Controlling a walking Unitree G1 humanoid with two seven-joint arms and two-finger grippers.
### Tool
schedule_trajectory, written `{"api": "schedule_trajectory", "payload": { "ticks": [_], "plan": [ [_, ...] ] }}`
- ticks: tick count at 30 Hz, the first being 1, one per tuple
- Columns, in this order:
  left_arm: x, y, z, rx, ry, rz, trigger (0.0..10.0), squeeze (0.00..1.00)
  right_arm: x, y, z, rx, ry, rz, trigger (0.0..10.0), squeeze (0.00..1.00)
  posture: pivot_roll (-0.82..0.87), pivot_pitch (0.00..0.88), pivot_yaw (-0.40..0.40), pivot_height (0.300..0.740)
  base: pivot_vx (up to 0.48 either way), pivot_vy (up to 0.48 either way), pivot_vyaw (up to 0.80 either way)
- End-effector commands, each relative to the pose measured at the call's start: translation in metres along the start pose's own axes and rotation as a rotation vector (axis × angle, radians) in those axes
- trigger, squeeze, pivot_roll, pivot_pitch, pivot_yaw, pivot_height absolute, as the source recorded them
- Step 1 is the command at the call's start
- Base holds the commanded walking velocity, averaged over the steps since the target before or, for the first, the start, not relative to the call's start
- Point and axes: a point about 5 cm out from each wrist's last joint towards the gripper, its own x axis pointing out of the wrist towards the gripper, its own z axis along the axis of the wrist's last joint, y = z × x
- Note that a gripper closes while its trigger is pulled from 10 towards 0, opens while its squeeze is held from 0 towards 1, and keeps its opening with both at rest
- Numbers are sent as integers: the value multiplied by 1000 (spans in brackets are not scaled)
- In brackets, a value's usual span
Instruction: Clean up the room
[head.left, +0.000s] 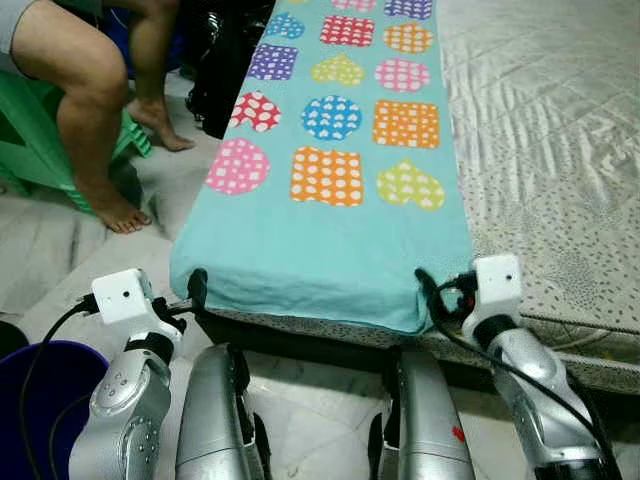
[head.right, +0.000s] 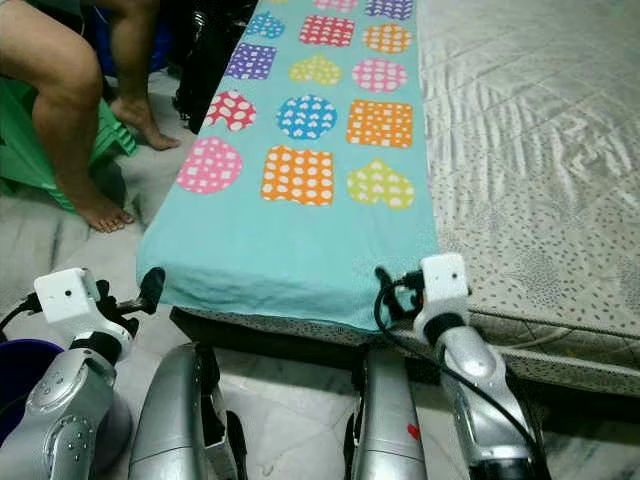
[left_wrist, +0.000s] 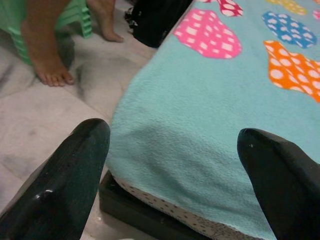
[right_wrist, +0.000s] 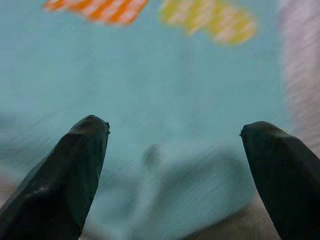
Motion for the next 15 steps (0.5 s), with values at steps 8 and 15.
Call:
{"api": "schedule_trajectory", "payload": {
  "ticks": [8, 15],
  "plan": [
    [-1, 1, -6, 0, 21, -9, 10000, 0, -2, 18, -1, -116, 46, 10, 10000, 0, -12, 188, 15, 535, 0, 0, 0],
    [-1, 1, -6, 0, 22, -9, 10000, 0, -2, 22, -1, -133, 69, -3, 10000, 0, -12, 188, 15, 535, 0, 0, 0]
  ]
}}
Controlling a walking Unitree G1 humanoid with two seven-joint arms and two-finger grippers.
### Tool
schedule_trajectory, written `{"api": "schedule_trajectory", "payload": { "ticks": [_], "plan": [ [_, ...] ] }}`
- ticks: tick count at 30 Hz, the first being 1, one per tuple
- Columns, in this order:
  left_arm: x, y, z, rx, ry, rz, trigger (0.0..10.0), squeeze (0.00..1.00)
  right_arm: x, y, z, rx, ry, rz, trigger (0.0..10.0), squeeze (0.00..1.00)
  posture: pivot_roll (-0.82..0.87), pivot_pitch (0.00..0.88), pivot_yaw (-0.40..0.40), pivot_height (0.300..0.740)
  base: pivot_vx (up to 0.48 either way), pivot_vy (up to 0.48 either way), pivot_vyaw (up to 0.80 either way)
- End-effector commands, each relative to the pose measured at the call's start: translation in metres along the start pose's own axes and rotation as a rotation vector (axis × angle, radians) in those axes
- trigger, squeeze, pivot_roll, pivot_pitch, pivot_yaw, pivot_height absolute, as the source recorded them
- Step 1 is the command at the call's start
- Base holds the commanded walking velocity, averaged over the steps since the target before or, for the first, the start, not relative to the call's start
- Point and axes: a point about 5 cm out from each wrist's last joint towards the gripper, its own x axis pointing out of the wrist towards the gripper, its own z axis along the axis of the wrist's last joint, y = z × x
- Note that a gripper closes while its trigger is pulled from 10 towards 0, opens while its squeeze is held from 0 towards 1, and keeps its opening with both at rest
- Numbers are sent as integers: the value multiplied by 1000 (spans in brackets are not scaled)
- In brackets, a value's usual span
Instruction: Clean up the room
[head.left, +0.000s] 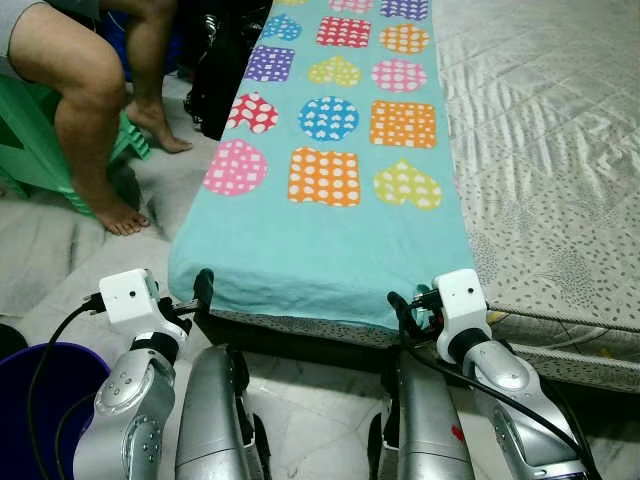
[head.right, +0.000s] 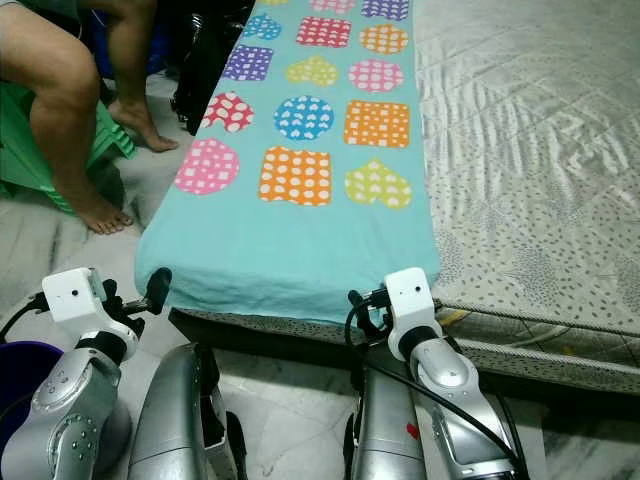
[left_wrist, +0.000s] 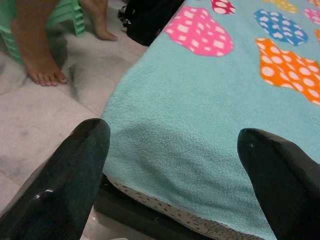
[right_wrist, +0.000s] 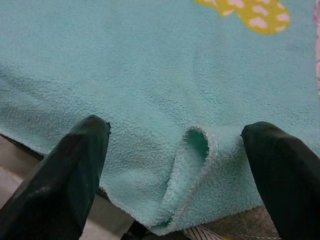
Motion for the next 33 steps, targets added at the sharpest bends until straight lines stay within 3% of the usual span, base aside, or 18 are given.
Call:
{"api": "schedule_trajectory", "payload": {
  "ticks": [1, 27, 29, 33],
  "plan": [
    [-1, 3, -5, 2, 18, 12, 10000, 0, -2, 1, -1, -1, 8, -3, 10000, 0, -12, 188, 15, 535, 0, 0, 0],
    [-1, 3, -5, 2, 18, 11, 10000, 0, -3, 3, -1, -21, 19, -16, 10000, 0, -11, 188, 15, 535, 0, 0, 0],
    [-2, 3, -5, 7, 15, 19, 10000, 0, 4, -11, -8, -56, 40, -172, 10000, 0, -3, 185, 8, 535, 0, 0, 0],
    [-2, 2, -5, 9, 13, 22, 10000, 0, 7, -20, -14, -92, 63, -254, 10000, 0, -2, 186, 8, 535, 0, 0, 0]
  ]
}}
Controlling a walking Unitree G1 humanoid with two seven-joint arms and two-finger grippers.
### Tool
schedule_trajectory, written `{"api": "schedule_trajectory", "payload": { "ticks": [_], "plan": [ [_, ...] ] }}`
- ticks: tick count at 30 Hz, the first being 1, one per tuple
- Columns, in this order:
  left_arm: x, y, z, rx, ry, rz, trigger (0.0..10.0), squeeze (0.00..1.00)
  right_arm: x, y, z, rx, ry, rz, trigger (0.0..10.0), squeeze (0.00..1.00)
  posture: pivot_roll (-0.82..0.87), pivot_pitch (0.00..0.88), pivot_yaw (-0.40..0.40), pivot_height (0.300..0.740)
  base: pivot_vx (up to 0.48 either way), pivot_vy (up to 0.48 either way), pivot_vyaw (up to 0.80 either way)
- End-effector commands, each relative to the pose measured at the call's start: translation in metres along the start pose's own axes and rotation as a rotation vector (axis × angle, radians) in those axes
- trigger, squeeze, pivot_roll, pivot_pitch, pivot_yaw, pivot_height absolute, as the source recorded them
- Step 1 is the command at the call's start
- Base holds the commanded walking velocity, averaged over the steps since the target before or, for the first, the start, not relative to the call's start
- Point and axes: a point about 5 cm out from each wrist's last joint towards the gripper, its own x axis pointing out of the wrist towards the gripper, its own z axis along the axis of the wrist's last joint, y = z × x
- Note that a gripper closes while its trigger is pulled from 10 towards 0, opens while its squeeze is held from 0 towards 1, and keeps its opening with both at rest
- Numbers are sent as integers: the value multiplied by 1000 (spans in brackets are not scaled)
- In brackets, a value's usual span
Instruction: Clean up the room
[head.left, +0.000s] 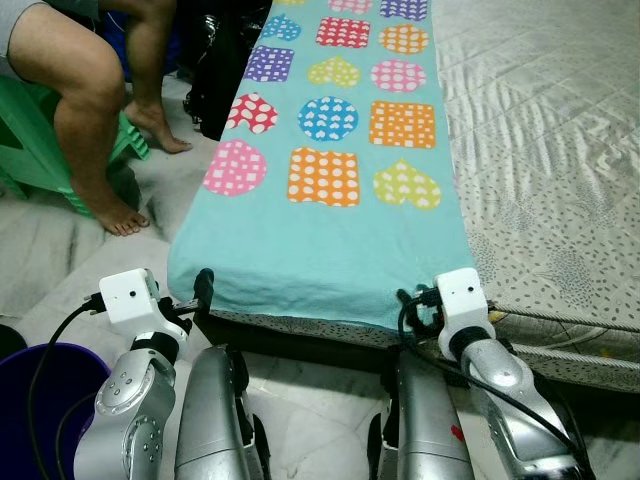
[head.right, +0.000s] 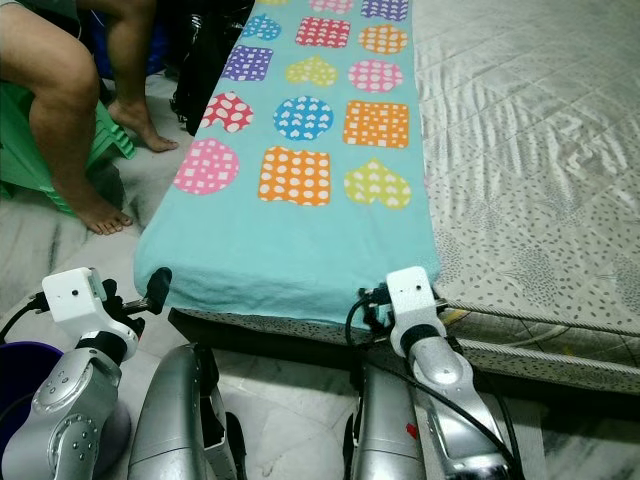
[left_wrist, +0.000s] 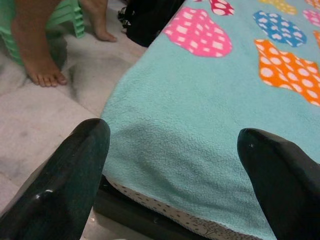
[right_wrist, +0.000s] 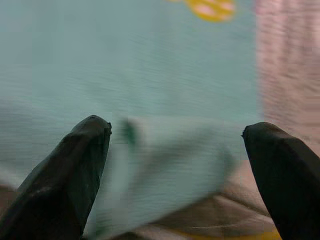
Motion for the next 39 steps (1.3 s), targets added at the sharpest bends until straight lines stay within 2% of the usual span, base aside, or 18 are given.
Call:
{"api": "schedule_trajectory", "payload": {
  "ticks": [1, 13, 16, 24, 25, 32, 35, 39],
  "plan": [
    [-2, 3, -4, 10, 15, 18, 10000, 0, -1, -3, -7, -17, 19, -23, 10000, 0, -3, 185, 9, 535, 0, 0, 0],
    [-2, 5, -4, 11, 14, 23, 10000, 0, -7, -21, -23, -93, 52, -80, 10000, 0, -3, 186, 6, 535, 0, 0, 0],
    [-2, 6, -4, 13, 13, 25, 10000, 0, -15, -32, -33, -119, 71, -90, 10000, 0, -4, 186, 5, 535, 0, 0, 0],
    [-2, 7, -3, 15, 13, 25, 10000, 0, -33, -41, -50, -148, 100, -86, 10000, 0, -11, 187, 7, 535, 0, 0, 0],
    [-2, 7, -3, 15, 14, 22, 10000, 0, -40, -45, -57, -167, 120, -82, 10000, 0, -13, 186, 7, 535, 0, 0, 0],
    [-1, 7, -4, 15, 17, 18, 10000, 0, -61, -57, -83, -226, 205, -74, 10000, 0, -28, 185, 9, 535, 0, 0, 0],
    [0, 6, -4, 14, 18, 15, 10000, 0, -66, -64, -90, -212, 233, -101, 10000, 0, -34, 182, 11, 535, 0, 0, 0],
    [2, 4, -6, 11, 20, 9, 10000, 0, -57, -68, -66, -62, 106, -170, 10000, 0, -43, 170, 14, 535, 0, 0, 0]
  ]
}}
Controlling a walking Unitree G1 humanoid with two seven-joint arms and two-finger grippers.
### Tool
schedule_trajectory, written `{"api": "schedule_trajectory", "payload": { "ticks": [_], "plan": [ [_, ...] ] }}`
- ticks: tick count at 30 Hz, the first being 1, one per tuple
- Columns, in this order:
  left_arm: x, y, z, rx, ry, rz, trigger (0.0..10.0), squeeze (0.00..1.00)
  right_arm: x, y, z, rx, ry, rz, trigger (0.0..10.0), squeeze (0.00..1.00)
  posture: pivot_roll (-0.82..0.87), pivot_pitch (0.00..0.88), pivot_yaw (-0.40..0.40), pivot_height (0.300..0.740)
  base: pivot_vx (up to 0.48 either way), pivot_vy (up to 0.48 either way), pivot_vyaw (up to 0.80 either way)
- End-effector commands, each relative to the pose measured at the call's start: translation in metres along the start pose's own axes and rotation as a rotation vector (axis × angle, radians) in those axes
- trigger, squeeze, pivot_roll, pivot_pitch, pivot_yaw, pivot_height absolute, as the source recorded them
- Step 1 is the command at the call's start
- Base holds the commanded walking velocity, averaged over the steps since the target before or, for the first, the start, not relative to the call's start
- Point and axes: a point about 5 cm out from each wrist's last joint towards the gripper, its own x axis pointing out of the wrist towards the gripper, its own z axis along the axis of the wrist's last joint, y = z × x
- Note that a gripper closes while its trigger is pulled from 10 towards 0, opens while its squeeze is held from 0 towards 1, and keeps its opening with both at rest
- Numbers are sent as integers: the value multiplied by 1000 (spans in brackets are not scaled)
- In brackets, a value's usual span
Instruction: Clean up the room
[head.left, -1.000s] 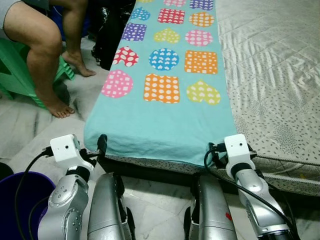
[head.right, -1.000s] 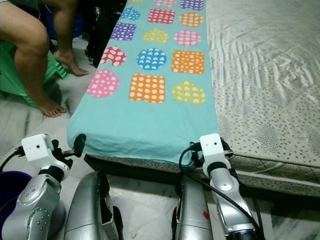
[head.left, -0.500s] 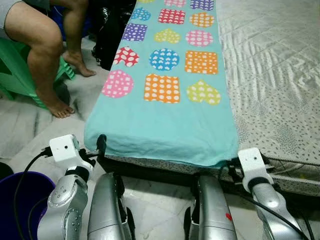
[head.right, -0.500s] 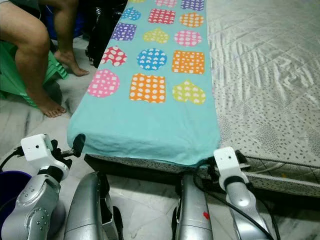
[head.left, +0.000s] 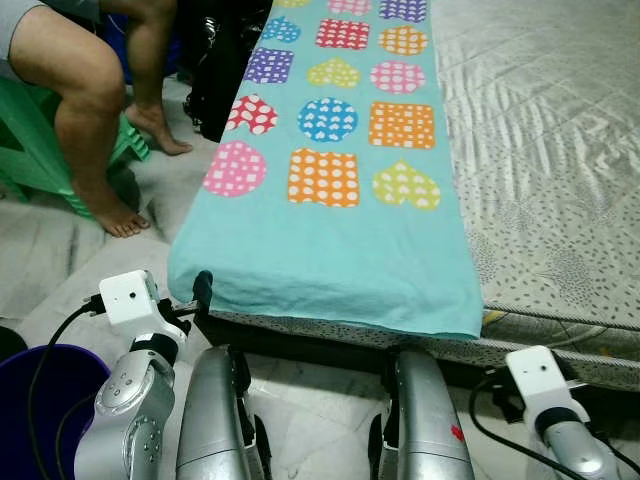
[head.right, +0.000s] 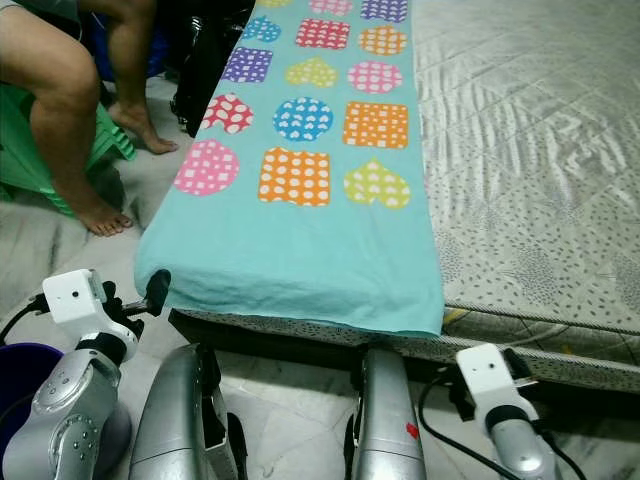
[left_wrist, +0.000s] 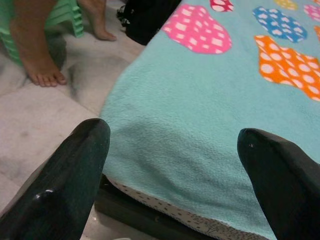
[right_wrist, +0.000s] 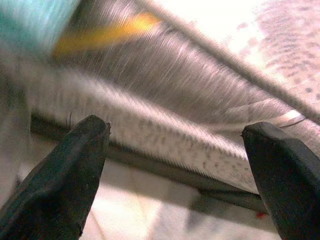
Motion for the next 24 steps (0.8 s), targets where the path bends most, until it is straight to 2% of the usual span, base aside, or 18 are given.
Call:
{"api": "schedule_trajectory", "payload": {
  "ticks": [1, 3, 4, 5, 7, 12, 13, 19, 24],
  "plan": [
    [0, 1, -4, 3, 10, 1, 10000, 0, 3, -1, 26, 95, -121, -15, 10000, 0, -47, 162, 16, 535, 0, 0, 0],
    [1, 0, -4, 2, 10, -2, 10000, 0, 6, 2, 50, 147, -212, -6, 10000, 0, -49, 156, 16, 535, 0, 0, 0],
    [2, 0, -4, 1, 8, -5, 10000, 0, 10, 6, 71, 221, -273, -1, 10000, 0, -51, 139, 17, 535, 0, 0, 0],
    [2, 0, -4, 1, 8, -5, 10000, 0, 10, 6, 71, 221, -273, -1, 10000, 0, -51, 139, 17, 535, 0, 0, 0],
    [4, 1, -4, -3, 3, -4, 10000, 0, 15, 16, 102, 323, -344, 31, 10000, 0, -56, 107, 22, 535, 0, 0, 0],
    [7, 1, -4, -7, -4, -1, 10000, 0, 18, 25, 130, 409, -419, 88, 10000, 0, -58, 84, 26, 535, 0, 0, 0],
    [10, 2, -4, -8, -7, 0, 10000, 0, 19, 28, 142, 449, -460, 114, 10000, 0, -63, 61, 30, 535, 0, 0, 0],
    [14, 2, -3, -9, -18, -2, 10000, 0, 23, 29, 159, 482, -510, 130, 10000, 0, -65, 39, 32, 544, 0, 0, 0],
    [21, 1, -1, -10, -37, -7, 10000, 0, 27, 27, 172, 504, -538, 153, 10000, 0, -68, 16, 31, 574, 0, 0, 0]
  ]
}}
